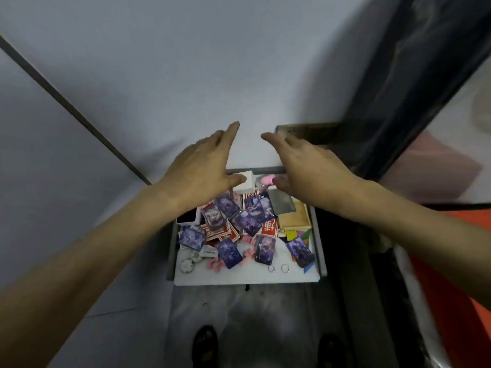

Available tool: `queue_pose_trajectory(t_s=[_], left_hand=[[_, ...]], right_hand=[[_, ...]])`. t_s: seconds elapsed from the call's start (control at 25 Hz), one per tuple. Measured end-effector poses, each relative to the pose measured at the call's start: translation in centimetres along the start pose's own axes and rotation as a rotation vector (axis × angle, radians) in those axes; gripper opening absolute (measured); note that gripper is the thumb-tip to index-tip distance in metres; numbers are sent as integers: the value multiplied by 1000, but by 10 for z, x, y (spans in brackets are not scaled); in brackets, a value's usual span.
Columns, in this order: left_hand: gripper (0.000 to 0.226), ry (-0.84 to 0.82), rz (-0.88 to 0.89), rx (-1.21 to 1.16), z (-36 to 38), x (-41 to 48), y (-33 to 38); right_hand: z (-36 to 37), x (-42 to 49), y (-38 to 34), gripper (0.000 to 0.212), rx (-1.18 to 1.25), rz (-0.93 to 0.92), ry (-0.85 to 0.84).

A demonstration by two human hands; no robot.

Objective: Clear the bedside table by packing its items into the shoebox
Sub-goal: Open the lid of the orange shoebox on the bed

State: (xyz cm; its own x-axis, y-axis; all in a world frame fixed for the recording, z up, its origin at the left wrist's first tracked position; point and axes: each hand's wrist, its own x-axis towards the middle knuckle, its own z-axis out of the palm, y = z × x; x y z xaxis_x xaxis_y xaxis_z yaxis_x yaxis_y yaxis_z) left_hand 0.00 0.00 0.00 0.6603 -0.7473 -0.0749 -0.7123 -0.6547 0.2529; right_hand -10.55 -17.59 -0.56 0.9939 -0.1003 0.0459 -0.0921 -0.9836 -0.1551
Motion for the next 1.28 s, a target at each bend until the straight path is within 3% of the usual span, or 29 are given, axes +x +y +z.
queue_pose_trajectory(t_s=[0.2,0.44,0.68,0.96,1.12,1.28], left_hand=[[84,-134,23,44,152,13,-22],[62,-126,114,112,260,45,-9],[60,-68,172,57,280,66,31],[55,-232,327,-126,255,27,102],[52,-276,383,-216,248,-14,162],[47,-286,397,-254,263,-38,217]], right_hand=[[146,-22,42,70,-66,-12,-98],[236,-48,95,63,-221,65,-110],[226,-86,117,45,-283,161,-80],[169,-193,125,37,-310,279,32],[145,-290,149,46,-426,436,87],[150,-382,186,77,-499,707,48]])
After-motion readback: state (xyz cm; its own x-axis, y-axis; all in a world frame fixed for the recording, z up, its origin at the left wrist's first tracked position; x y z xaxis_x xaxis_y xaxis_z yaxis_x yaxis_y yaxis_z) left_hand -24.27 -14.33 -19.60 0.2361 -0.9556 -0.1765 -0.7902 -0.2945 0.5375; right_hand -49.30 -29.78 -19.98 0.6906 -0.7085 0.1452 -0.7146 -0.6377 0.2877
